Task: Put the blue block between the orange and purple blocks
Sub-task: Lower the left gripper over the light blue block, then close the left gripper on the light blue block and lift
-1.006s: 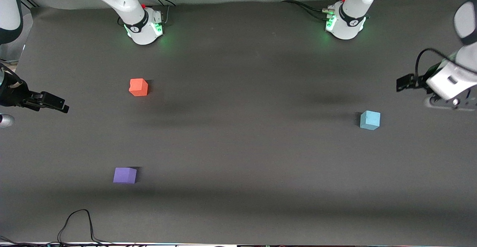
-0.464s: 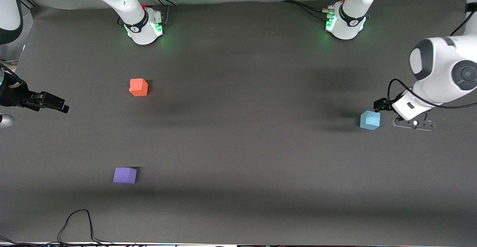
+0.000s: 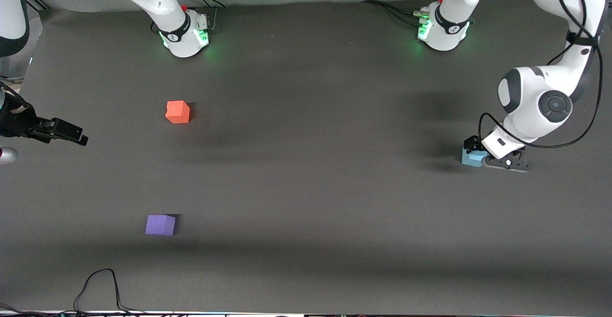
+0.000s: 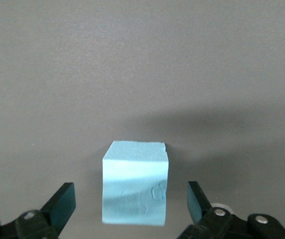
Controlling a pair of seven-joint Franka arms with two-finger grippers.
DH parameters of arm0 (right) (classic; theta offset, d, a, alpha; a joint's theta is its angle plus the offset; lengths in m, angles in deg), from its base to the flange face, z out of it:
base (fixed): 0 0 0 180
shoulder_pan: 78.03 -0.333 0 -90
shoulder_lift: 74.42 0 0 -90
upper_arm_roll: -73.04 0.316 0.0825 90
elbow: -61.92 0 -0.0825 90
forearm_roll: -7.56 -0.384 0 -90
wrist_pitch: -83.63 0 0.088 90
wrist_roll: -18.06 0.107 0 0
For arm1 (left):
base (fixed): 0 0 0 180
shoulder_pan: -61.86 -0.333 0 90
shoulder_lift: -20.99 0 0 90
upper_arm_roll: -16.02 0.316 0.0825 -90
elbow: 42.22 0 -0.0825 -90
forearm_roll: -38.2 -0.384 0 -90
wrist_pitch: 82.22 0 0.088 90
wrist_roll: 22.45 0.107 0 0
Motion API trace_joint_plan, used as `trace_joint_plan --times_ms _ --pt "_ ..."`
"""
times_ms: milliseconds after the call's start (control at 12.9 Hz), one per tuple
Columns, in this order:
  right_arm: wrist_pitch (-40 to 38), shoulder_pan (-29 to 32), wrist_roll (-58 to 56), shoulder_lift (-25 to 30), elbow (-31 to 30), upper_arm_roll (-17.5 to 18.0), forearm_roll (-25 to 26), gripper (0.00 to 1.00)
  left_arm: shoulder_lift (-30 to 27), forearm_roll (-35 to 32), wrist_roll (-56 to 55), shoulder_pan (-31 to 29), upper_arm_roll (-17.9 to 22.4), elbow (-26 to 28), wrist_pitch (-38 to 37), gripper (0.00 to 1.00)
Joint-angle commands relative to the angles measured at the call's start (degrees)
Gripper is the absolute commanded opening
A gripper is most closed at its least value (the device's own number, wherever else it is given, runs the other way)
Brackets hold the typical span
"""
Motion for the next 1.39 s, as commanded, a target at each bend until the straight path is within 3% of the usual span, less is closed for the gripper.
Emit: trace_joint_plan --times_ms 0,464,542,696,851,1161,1315 --pt "0.4 -0.1 -0.7 0.0 0.2 -0.3 -1.2 1.00 2.0 -0.7 2.4 0.0 0.3 0.1 2.9 1.00" --pt "0.4 -0.1 -0.7 0.0 0.2 -0.3 -1.2 1.00 3.8 -0.7 1.4 -0.1 0.3 0.5 2.7 1.00" --pt "0.4 -0.1 -0.6 0.0 0.2 -0.2 -1.2 1.00 3.8 -0.6 0.8 -0.1 0.4 0.6 2.4 0.94" --pt "0.4 -0.1 -0.6 0.1 0.1 -0.3 -1.2 1.00 3.8 -0.6 -1.8 0.1 0.3 0.6 2.4 0.56" --pt "0.4 -0.1 -0.7 0.1 0.1 -0.3 -1.2 1.00 4.0 -0.6 -2.9 0.2 0.3 0.4 2.4 0.38" --pt "0.4 -0.1 -0.7 0.1 0.1 -0.2 -1.2 1.00 2.6 -0.6 -2.8 0.1 0.3 -1.1 0.3 0.35" --pt "0.4 -0.1 -0.6 0.1 0.1 -0.2 -1.2 1.00 -1.3 -0.6 -2.9 0.0 0.4 -8.2 -13.4 0.35"
